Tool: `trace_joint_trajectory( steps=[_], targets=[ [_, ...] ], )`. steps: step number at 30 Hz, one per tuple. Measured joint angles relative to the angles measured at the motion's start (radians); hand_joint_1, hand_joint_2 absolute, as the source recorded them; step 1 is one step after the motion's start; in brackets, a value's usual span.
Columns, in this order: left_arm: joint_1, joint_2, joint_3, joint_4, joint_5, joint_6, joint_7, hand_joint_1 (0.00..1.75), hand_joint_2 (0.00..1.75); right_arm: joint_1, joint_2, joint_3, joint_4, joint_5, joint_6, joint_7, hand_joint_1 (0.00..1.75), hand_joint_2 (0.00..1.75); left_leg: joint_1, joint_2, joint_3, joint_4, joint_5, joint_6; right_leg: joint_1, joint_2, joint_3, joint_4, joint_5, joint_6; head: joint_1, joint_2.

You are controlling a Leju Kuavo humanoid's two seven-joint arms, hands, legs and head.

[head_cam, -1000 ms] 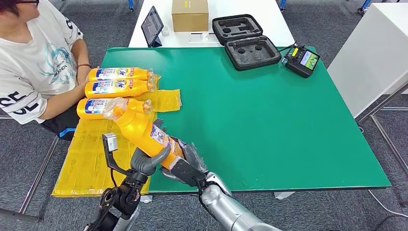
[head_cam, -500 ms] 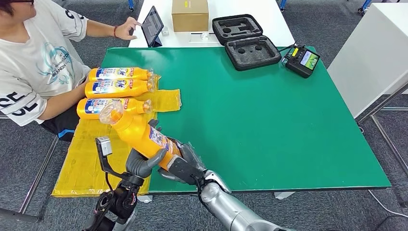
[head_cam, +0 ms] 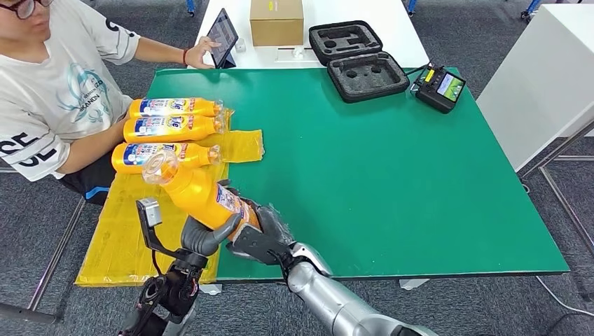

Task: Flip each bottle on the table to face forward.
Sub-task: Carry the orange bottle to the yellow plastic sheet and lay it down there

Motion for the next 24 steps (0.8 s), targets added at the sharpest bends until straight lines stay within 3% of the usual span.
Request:
trace_joint_trajectory(
  steps=[3, 8, 12, 19, 24],
  targets=[
    [-0.013, 0.000, -0.003, 0.006, -0.011, 0.028, -0.012, 1.75, 1.75, -0.013, 0.000, 0.019, 0.001, -0.009, -0.004, 0.010, 0.02, 1.75, 0.000, 0.000, 0.000, 0.000, 0.000, 0.000, 0.000, 0.000, 0.000, 0.000, 0.000, 0.000, 0.000, 0.000],
    [-0.025, -0.001, -0.006, 0.006, -0.040, 0.077, -0.042, 1.75, 1.75, -0.021, 0.000, 0.040, 0.007, -0.010, -0.017, 0.012, 0.00, 1.75, 0.000, 0.000, 0.000, 0.000, 0.000, 0.000, 0.000, 0.000, 0.000, 0.000, 0.000, 0.000, 0.000, 0.000],
    [-0.030, -0.001, -0.006, 0.005, -0.059, 0.102, -0.058, 1.75, 1.75, -0.024, 0.000, 0.046, 0.011, -0.009, -0.020, 0.008, 0.00, 0.00, 0.000, 0.000, 0.000, 0.000, 0.000, 0.000, 0.000, 0.000, 0.000, 0.000, 0.000, 0.000, 0.000, 0.000],
    [-0.029, -0.001, 0.037, -0.042, -0.257, 0.312, -0.183, 1.75, 1.75, 0.003, -0.012, 0.021, -0.072, 0.033, -0.088, -0.042, 0.00, 0.00, 0.000, 0.000, 0.000, 0.000, 0.000, 0.000, 0.000, 0.000, 0.000, 0.000, 0.000, 0.000, 0.000, 0.000],
    [-0.027, 0.012, 0.142, -0.094, -0.619, 0.644, -0.273, 1.75, 1.75, 0.127, -0.050, -0.051, -0.394, 0.101, -0.186, -0.061, 0.00, 0.00, 0.000, 0.000, 0.000, 0.000, 0.000, 0.000, 0.000, 0.000, 0.000, 0.000, 0.000, 0.000, 0.000, 0.000]
  ],
)
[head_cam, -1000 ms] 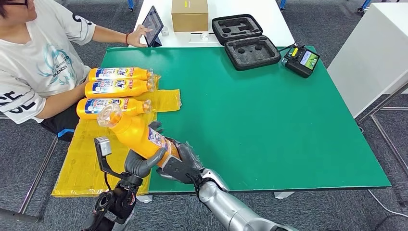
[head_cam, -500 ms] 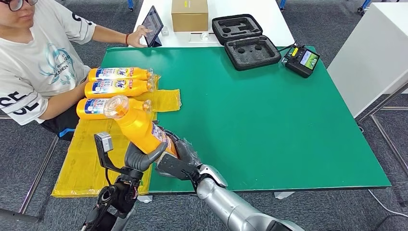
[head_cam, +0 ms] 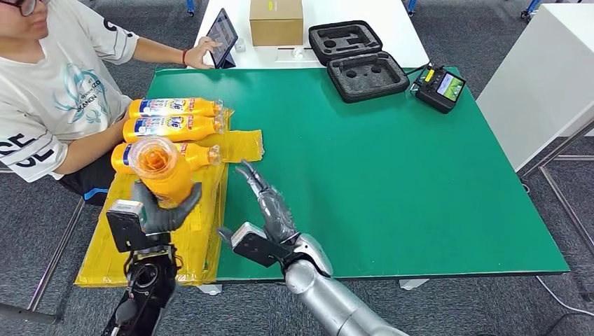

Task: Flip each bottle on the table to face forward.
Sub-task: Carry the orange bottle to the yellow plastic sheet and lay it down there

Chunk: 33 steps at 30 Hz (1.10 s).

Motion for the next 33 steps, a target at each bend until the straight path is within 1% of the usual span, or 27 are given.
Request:
trace_joint_trajectory(
  steps=[2, 4, 5, 7, 9, 11, 13, 15, 16, 19, 25, 28, 33],
  targets=[
    [-0.001, 0.016, 0.035, -0.014, -0.120, 0.102, -0.004, 1.75, 1.75, 0.053, -0.015, -0.016, -0.141, 0.005, -0.026, -0.016, 0.00, 0.00, 0.000, 0.000, 0.000, 0.000, 0.000, 0.000, 0.000, 0.000, 0.000, 0.000, 0.000, 0.000, 0.000, 0.000],
    [-0.004, 0.034, 0.063, -0.019, -0.190, 0.157, -0.006, 1.75, 1.75, 0.096, -0.027, -0.023, -0.263, 0.005, -0.047, -0.031, 0.00, 0.00, 0.000, 0.000, 0.000, 0.000, 0.000, 0.000, 0.000, 0.000, 0.000, 0.000, 0.000, 0.000, 0.000, 0.000],
    [-0.005, 0.041, 0.073, -0.019, -0.214, 0.170, -0.006, 1.75, 1.75, 0.113, -0.033, -0.024, -0.312, 0.002, -0.058, -0.037, 0.00, 0.00, 0.000, 0.000, 0.000, 0.000, 0.000, 0.000, 0.000, 0.000, 0.000, 0.000, 0.000, 0.000, 0.000, 0.000],
    [-0.011, 0.052, 0.093, -0.018, -0.284, 0.178, -0.005, 1.75, 1.75, 0.141, -0.045, -0.020, -0.397, -0.018, -0.096, -0.046, 0.00, 0.87, 0.000, 0.000, 0.000, 0.000, 0.000, 0.000, 0.000, 0.000, 0.000, 0.000, 0.000, 0.000, 0.000, 0.000],
    [-0.026, 0.060, 0.113, -0.003, -0.426, 0.179, 0.016, 1.75, 1.75, 0.160, -0.058, -0.008, -0.473, -0.046, -0.144, -0.054, 0.00, 1.75, 0.000, 0.000, 0.000, 0.000, 0.000, 0.000, 0.000, -0.001, 0.000, 0.000, 0.000, 0.000, 0.000, 0.000],
    [-0.055, 0.077, 0.123, 0.037, -0.602, 0.160, 0.082, 1.75, 1.75, 0.171, -0.070, 0.011, -0.532, -0.071, -0.164, -0.057, 0.00, 1.75, 0.000, 0.000, 0.000, 0.000, 0.000, 0.000, 0.000, 0.000, 0.000, 0.000, 0.000, 0.000, 0.000, 0.000],
    [-0.092, 0.099, 0.118, 0.100, -0.760, 0.106, 0.173, 1.75, 1.75, 0.175, -0.077, 0.034, -0.561, -0.091, -0.146, -0.059, 0.00, 1.75, 0.000, 0.000, 0.000, 0.000, 0.000, 0.000, 0.000, 0.000, 0.000, 0.000, 0.001, 0.000, 0.000, 0.000],
    [-0.128, 0.116, 0.104, 0.174, -0.863, 0.043, 0.234, 1.75, 1.75, 0.175, -0.080, 0.053, -0.566, -0.102, -0.107, -0.059, 0.00, 1.75, 0.000, 0.000, 0.001, 0.000, 0.001, -0.001, 0.000, 0.000, 0.000, 0.000, 0.001, -0.001, 0.000, 0.000],
    [-0.142, 0.123, 0.094, 0.211, -0.895, 0.018, 0.252, 1.75, 1.75, 0.174, -0.081, 0.062, -0.566, -0.104, -0.090, -0.059, 0.00, 1.75, 0.000, 0.000, 0.001, 0.000, 0.001, -0.001, 0.000, 0.000, 0.000, 0.000, 0.001, -0.001, 0.000, 0.000],
    [-0.174, 0.140, 0.063, 0.310, -0.950, -0.027, 0.281, 1.75, 1.75, 0.171, -0.081, 0.087, -0.563, -0.106, -0.064, -0.059, 0.00, 1.75, 0.000, 0.000, 0.000, 0.000, 0.002, -0.001, 0.000, 0.000, 0.000, 0.000, 0.001, -0.001, 0.000, 0.000],
    [-0.211, 0.156, 0.017, 0.423, -1.032, -0.101, 0.325, 1.75, 1.75, 0.161, -0.081, 0.114, -0.554, -0.102, -0.013, -0.058, 0.00, 1.75, 0.000, 0.000, 0.000, 0.000, 0.001, -0.002, 0.000, 0.000, 0.000, 0.000, 0.001, -0.001, 0.000, 0.000],
    [-0.229, 0.161, -0.010, 0.494, -1.072, -0.133, 0.338, 1.75, 1.75, 0.150, -0.078, 0.134, -0.542, -0.093, 0.003, -0.058, 0.00, 1.75, 0.000, 0.000, 0.000, 0.000, 0.001, -0.002, 0.000, 0.000, 0.000, 0.000, 0.001, -0.001, 0.000, 0.000],
    [-0.277, 0.163, -0.037, 0.605, -1.087, -0.168, 0.347, 1.75, 1.75, 0.129, -0.067, 0.160, -0.511, -0.091, 0.016, -0.058, 0.00, 1.75, 0.000, -0.001, 0.000, 0.000, 0.002, -0.002, 0.000, -0.001, 0.001, 0.000, 0.001, -0.001, 0.000, 0.000]
  ],
)
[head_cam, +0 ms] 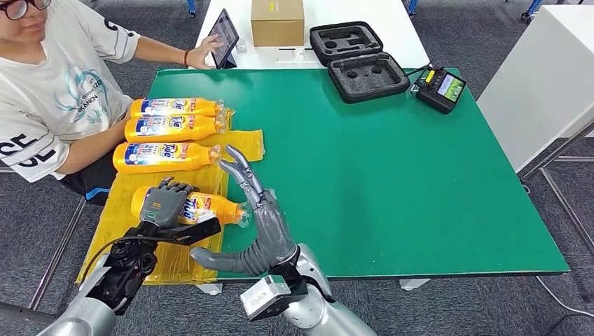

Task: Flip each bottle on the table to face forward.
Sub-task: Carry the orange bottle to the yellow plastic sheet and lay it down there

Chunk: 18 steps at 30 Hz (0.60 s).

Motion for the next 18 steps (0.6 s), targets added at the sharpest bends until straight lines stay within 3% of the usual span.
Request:
trace_joint_trajectory(
  steps=[6, 7, 10, 11, 15, 18],
  targets=[
    [-0.046, 0.000, -0.006, 0.073, -0.004, -0.016, 0.013, 1.75, 1.75, -0.015, 0.014, 0.013, 0.038, -0.002, 0.017, 0.000, 0.00, 1.75, 0.000, 0.000, 0.002, 0.000, 0.000, 0.000, 0.000, 0.000, 0.002, 0.000, 0.000, 0.000, 0.000, 0.000],
    [-0.049, 0.000, -0.006, 0.080, -0.003, -0.019, 0.014, 1.59, 1.75, -0.018, 0.016, 0.015, 0.044, -0.002, 0.018, 0.000, 0.00, 1.75, 0.000, 0.000, 0.002, 0.000, 0.001, 0.000, 0.000, 0.000, 0.002, 0.000, 0.000, 0.000, 0.000, 0.000],
    [-0.059, -0.001, -0.006, 0.094, 0.003, -0.041, 0.012, 0.28, 1.75, -0.023, 0.021, 0.019, 0.059, -0.003, 0.022, 0.000, 0.00, 1.75, 0.000, 0.000, 0.003, 0.000, 0.001, 0.000, 0.000, 0.000, 0.002, 0.000, 0.000, 0.000, 0.000, 0.000],
    [-0.064, -0.001, -0.006, 0.098, 0.008, -0.053, 0.011, 0.00, 1.75, -0.025, 0.023, 0.021, 0.065, -0.003, 0.024, 0.000, 0.00, 1.75, 0.000, 0.000, 0.003, 0.000, 0.001, 0.000, 0.000, 0.000, 0.003, 0.000, 0.000, 0.000, 0.000, 0.000],
    [-0.091, -0.001, -0.004, 0.121, 0.065, -0.153, -0.019, 0.00, 1.75, -0.036, 0.027, 0.025, 0.095, 0.000, 0.034, 0.000, 0.00, 1.75, 0.000, 0.000, 0.005, 0.000, 0.001, 0.000, 0.000, 0.000, 0.005, 0.000, 0.000, 0.000, 0.000, 0.000],
    [-0.119, -0.002, 0.006, 0.147, 0.138, -0.273, -0.070, 0.00, 0.44, -0.046, 0.031, 0.026, 0.121, 0.000, 0.047, 0.000, 0.00, 1.75, 0.000, -0.001, 0.006, 0.000, 0.001, 0.000, 0.000, -0.001, 0.007, 0.000, 0.000, 0.000, 0.000, 0.000]
  ],
)
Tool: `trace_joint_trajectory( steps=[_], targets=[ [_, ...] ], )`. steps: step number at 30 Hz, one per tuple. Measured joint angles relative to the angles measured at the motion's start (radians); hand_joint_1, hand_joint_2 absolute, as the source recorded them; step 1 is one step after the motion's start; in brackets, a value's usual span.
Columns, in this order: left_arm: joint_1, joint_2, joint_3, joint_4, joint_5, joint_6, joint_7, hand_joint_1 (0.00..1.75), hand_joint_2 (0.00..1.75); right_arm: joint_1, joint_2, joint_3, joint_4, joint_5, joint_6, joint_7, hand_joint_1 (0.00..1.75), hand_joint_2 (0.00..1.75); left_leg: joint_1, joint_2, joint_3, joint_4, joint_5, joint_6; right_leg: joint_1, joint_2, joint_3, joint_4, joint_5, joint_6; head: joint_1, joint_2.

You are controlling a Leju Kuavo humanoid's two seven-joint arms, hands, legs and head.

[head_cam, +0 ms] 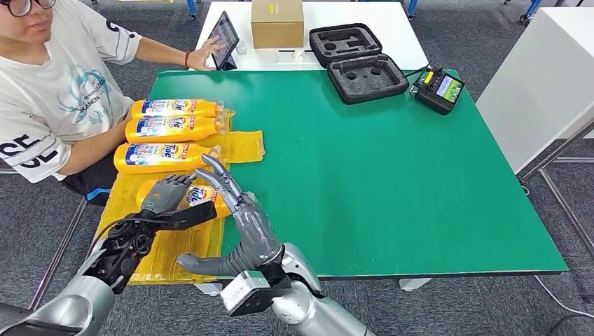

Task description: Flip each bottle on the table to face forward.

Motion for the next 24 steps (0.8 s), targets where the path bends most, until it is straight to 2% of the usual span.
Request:
trace_joint_trajectory(
  steps=[1, 8, 13, 17, 20, 24],
  targets=[
    [-0.009, 0.000, 0.004, 0.009, 0.022, -0.039, -0.016, 0.00, 0.00, -0.002, 0.002, 0.000, 0.008, 0.000, 0.004, 0.000, 0.00, 1.75, 0.000, -0.001, 0.001, 0.000, 0.000, 0.000, 0.000, 0.000, 0.001, 0.000, 0.000, 0.000, 0.000, 0.000],
    [-0.049, -0.002, 0.035, 0.049, 0.144, -0.216, -0.074, 0.00, 0.00, -0.009, 0.012, 0.000, 0.046, 0.010, 0.018, 0.000, 0.00, 1.75, 0.000, -0.005, 0.005, 0.000, 0.000, 0.000, 0.000, -0.003, 0.007, 0.000, -0.001, 0.000, 0.000, 0.000],
    [-0.072, -0.008, 0.069, 0.072, 0.245, -0.346, -0.079, 0.00, 0.00, -0.013, 0.018, 0.000, 0.068, 0.025, 0.025, 0.002, 0.00, 1.75, 0.000, -0.005, 0.009, 0.000, -0.001, 0.000, -0.001, -0.004, 0.010, 0.000, -0.001, 0.000, 0.000, 0.000],
    [-0.085, -0.018, 0.122, 0.091, 0.386, -0.451, -0.079, 0.00, 0.00, -0.015, 0.020, 0.000, 0.082, 0.057, 0.029, 0.019, 0.00, 1.75, 0.000, -0.005, 0.009, 0.000, -0.001, 0.000, 0.000, -0.004, 0.010, 0.000, -0.001, 0.000, 0.000, 0.000],
    [-0.086, -0.026, 0.157, 0.098, 0.431, -0.483, -0.081, 0.00, 0.00, -0.015, 0.021, 0.000, 0.089, 0.068, 0.029, 0.025, 0.00, 1.75, 0.000, -0.005, 0.009, 0.000, -0.001, 0.000, 0.000, -0.004, 0.010, 0.000, -0.001, 0.000, 0.000, 0.000],
    [-0.084, -0.036, 0.187, 0.103, 0.478, -0.472, -0.102, 0.00, 0.00, -0.014, 0.021, 0.000, 0.097, 0.079, 0.031, 0.032, 0.00, 1.75, 0.000, -0.005, 0.009, 0.000, -0.001, 0.000, 0.000, -0.004, 0.010, 0.000, -0.001, 0.000, 0.000, 0.000]
  ],
)
